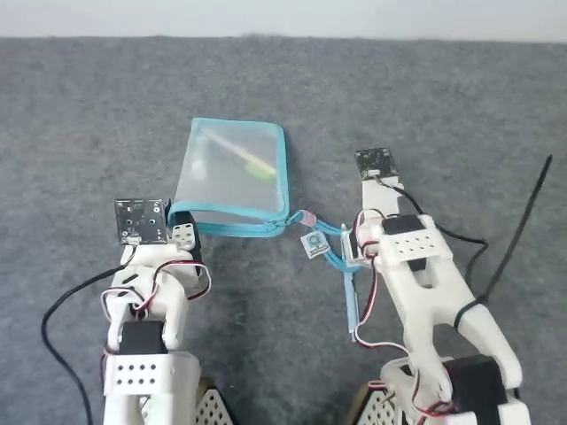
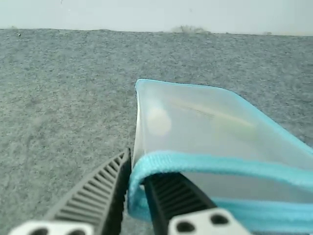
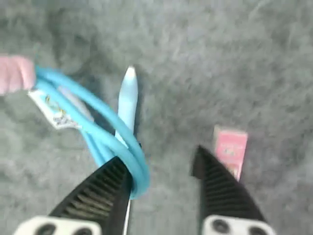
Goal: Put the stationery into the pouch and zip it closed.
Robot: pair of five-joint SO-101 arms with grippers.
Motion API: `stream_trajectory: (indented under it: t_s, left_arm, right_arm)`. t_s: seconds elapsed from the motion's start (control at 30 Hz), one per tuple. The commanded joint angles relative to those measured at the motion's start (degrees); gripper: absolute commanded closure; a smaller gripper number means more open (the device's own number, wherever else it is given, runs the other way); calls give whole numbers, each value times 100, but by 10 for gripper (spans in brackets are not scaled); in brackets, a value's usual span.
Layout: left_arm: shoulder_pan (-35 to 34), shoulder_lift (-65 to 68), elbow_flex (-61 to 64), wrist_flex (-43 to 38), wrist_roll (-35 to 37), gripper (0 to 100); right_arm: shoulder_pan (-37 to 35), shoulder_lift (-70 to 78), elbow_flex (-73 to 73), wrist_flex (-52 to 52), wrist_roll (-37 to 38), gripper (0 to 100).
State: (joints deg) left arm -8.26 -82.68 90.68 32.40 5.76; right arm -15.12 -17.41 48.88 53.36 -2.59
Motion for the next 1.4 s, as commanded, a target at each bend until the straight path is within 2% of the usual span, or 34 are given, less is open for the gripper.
stream_trajectory:
  t_s: [0.0, 0.27, 0.7, 0.87, 1.0, 1.17, 1.37]
  left_arm:
    - [26, 62, -119, -220, -62, 988]
    - [26, 62, -75, -237, -62, 988]
    - [26, 62, -66, -237, -62, 988]
    - [26, 62, -66, -237, -62, 988]
    - [26, 62, -66, -229, -62, 988]
    - [167, 62, -66, -229, -62, 988]
    - [290, 62, -57, -220, -70, 988]
  right_arm:
    - [-374, -400, -369, 840, 220, 766]
    - [-1103, -1156, 756, 567, 264, 808]
    - [-1191, -382, 976, 180, 229, 809]
    - [-1130, 374, 730, -92, 255, 921]
    - [-488, 505, 369, 92, 360, 983]
    - [505, 163, -378, 356, 721, 991]
    - [760, -92, -1116, 787, 1020, 990]
